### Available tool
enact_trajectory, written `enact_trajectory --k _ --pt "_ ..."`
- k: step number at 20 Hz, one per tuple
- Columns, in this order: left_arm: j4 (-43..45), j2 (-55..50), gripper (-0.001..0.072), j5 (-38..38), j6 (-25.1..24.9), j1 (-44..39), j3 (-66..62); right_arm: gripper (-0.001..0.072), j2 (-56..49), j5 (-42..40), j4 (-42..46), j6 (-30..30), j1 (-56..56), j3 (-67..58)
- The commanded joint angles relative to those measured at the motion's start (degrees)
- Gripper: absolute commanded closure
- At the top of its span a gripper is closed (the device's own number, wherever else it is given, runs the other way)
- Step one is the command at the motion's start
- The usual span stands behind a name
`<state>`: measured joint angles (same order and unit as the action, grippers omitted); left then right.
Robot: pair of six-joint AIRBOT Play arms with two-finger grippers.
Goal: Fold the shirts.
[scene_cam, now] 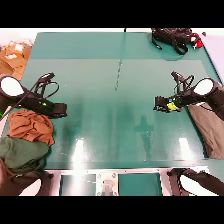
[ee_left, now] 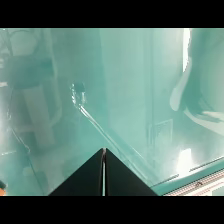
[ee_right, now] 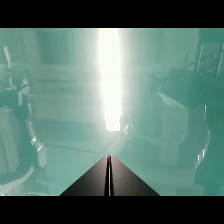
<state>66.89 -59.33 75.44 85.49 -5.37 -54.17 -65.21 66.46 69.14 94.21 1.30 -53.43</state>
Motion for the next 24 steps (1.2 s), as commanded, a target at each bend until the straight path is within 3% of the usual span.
enact_trajectory --k 1,7,11,12,13,14,18,21,24 --pt "0.0 0.0 0.0686 0.0 0.0 0.0 0.0 0.0688 0.0 0.0 0.0 0.0 0.0 0.0" --pt "-0.1 0.0 0.0686 -0.3 0.0 0.0 0.0 0.0688 0.0 0.0 0.0 0.0 0.0 0.0" --pt "0.0 0.0 0.0685 -4.5 0.0 0.0 0.0 0.0687 0.0 0.0 0.0 0.0 0.0 0.0" --pt "0.2 0.0 0.0613 -5.1 0.0 0.0 0.0 0.0688 0.0 0.0 0.0 0.0 0.0 0.0" --pt "1.5 0.0 0.0198 -5.5 0.0 0.0 0.0 0.0688 0.0 0.0 0.0 0.0 0.0 0.0" --pt "5.2 0.0 -0.0003 -6.0 1.1 0.0 0.0 0.0688 0.0 0.0 0.0 0.0 0.0 0.0" --pt "34.4 0.0 0.0007 -3.7 9.8 0.9 -0.4 0.0688 0.0 0.0 -0.2 0.0 0.1 0.0" --pt "37.5 0.0 0.0006 -3.0 10.0 7.1 3.3 0.0688 0.0 0.0 -0.1 0.0 0.0 0.2" --pt "37.5 0.0 0.0006 -8.3 8.8 13.0 9.6 0.0688 0.0 -0.3 -0.1 0.0 0.0 0.2"
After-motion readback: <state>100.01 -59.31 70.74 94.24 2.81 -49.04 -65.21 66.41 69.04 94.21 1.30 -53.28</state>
